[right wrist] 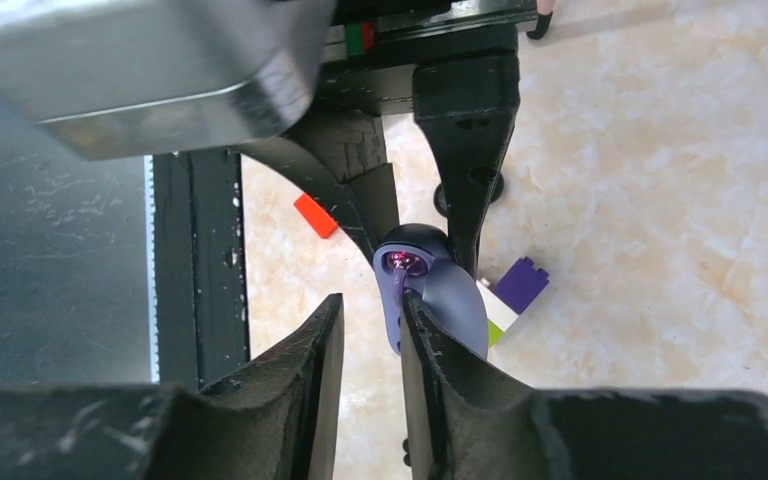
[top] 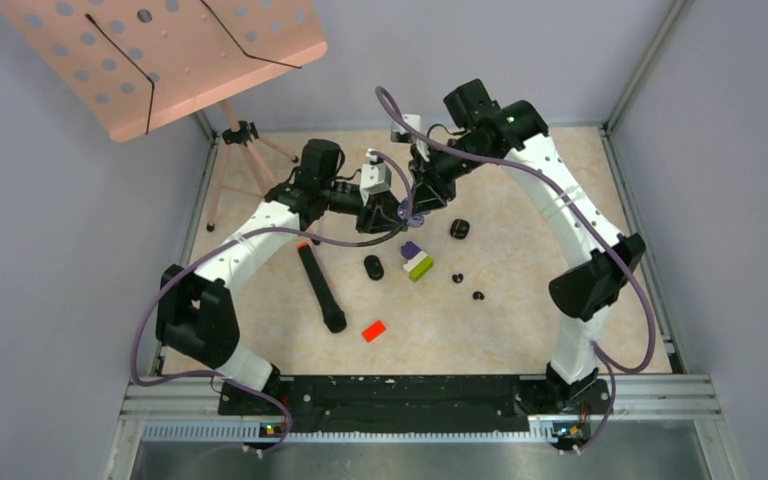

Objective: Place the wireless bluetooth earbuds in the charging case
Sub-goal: Place the earbud in the charging case, then close the charging case.

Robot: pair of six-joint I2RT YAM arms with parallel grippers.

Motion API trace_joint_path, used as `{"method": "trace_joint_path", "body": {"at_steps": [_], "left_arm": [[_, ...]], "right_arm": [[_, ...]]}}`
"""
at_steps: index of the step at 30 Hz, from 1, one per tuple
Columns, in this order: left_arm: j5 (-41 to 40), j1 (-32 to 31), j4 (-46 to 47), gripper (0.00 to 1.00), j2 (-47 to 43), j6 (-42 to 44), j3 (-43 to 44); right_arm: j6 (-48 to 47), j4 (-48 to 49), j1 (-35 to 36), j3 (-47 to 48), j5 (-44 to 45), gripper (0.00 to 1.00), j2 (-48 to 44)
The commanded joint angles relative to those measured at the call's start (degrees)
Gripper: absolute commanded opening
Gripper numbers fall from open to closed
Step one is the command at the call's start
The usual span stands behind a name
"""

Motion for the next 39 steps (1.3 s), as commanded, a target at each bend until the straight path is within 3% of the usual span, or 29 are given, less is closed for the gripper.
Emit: {"method": "trace_joint_path", "body": {"at_steps": [1, 3, 6, 9, 11, 16, 20, 28, 32, 37, 39], "left_arm": [[1.2, -0.3, 2.0, 0.0, -1.3, -0.1, 0.4], [1.1, -0.2, 2.0, 0.0, -1.5, 0.1, 0.3], [1.1, -0.3, 2.0, 0.0, -1.6, 0.6, 0.3], [1.1, -0.3, 2.6, 0.0, -1.7, 0.7, 0.2], [1.2, -0.3, 3.2, 0.0, -1.8, 0.2, 0.3], [1.0, -0.3, 7.4, 0.0, -1.7, -3.8, -0.2], [-1.6, -0.3, 15.0, 0.0, -0.6, -14.6, -1.1], [-6.4, -0.3, 15.1, 0.0, 3.3, -22.2, -2.1], [-9.0, -0.3, 15.6, 0.0, 7.1, -28.7, -2.2], [-5.6, -0.4, 30.4, 0.0, 8.7, -37.6, -5.4], [-4.0, -0.6, 32.2, 0.0, 8.8, -37.8, -5.3]], "right_arm": [[-2.5, 3.4, -2.3, -2.3, -1.3, 0.32, -7.8], [-3.8, 7.1, -4.2, -6.7, -2.7, 0.45, -10.8], [-4.3, 17.4, -5.5, -18.4, -2.0, 0.81, -16.6], [-3.7, 28.4, -5.5, -30.5, -1.7, 0.99, -21.5], [-2.5, 33.5, -5.1, -35.1, -2.4, 0.99, -22.7], [-2.0, 34.4, -3.0, -35.5, -4.8, 0.98, -19.7], [-0.9, 35.0, -2.5, -35.2, -4.6, 0.94, -20.6], [3.1, 40.4, -5.0, -46.5, 21.3, 0.98, -33.6], [7.9, 42.4, -11.6, -52.6, 19.9, 0.98, -40.3], [7.4, 43.9, -12.1, -57.5, 13.0, 0.99, -41.8], [5.3, 45.1, -12.1, -58.7, 8.4, 0.99, -40.2]]}}
